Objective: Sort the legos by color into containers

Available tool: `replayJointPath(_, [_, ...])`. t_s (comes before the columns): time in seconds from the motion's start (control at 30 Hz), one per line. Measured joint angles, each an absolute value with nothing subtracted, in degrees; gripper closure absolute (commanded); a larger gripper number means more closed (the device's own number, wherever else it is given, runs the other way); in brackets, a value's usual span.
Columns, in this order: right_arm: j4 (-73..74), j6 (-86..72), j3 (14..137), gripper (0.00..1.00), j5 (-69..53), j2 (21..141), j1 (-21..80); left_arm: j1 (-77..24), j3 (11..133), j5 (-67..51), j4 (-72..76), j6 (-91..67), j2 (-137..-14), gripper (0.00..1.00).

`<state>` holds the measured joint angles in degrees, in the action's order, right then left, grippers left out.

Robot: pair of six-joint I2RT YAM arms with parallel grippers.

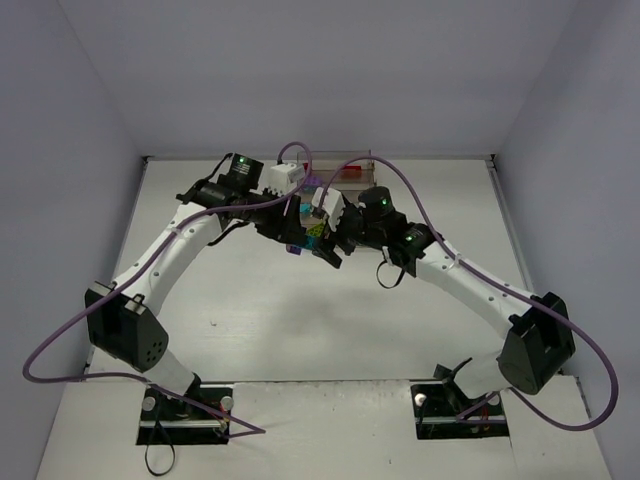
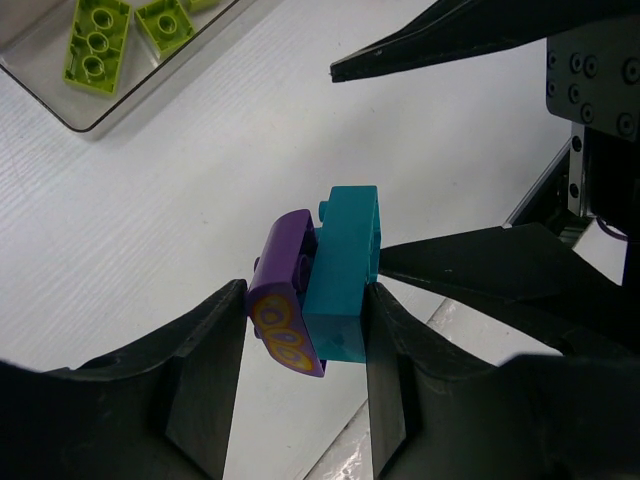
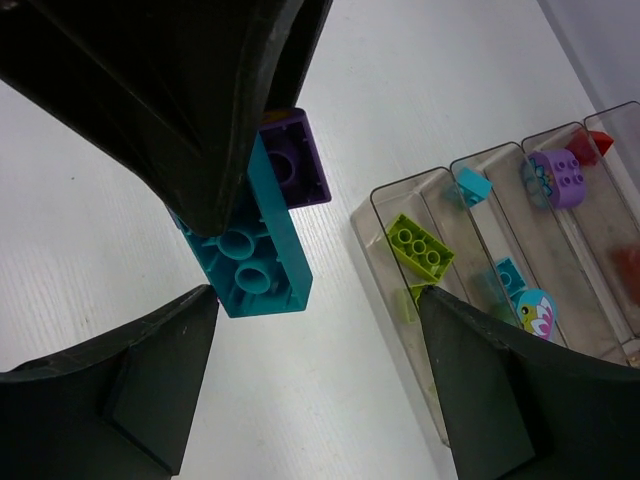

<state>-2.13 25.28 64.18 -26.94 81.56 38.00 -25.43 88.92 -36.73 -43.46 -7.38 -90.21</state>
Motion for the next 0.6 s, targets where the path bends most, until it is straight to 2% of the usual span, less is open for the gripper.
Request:
replayJointPath(0.37, [-1.91,25.82,64.88,0.31,-26.22,84.23,40.66,-25.56,88.92,-38.96,-44.58,-6.68,-90.21,1.0])
replayJointPath(0.47, [-1.93,25.89,64.93,0.41,-25.89,84.27,41.12,-25.78,88.92,-39.81,-44.58,-6.68,-90.21,1.0])
replayJointPath(0.5, [-1.96,25.91,64.93,0.51,-25.87,84.27,41.3,-25.78,88.92,-39.97,-44.56,-6.68,-90.21,1.0])
replayJointPath(0.57, [-1.72,26.11,64.93,0.63,-25.89,84.27,41.34,-25.82,88.92,-39.88,-44.1,-6.63,-90.21,1.0])
replayJointPath(0.6, [-1.58,26.09,64.93,0.77,-26.04,84.27,41.63,-25.76,88.92,-39.83,-43.88,-6.68,-90.21,0.95])
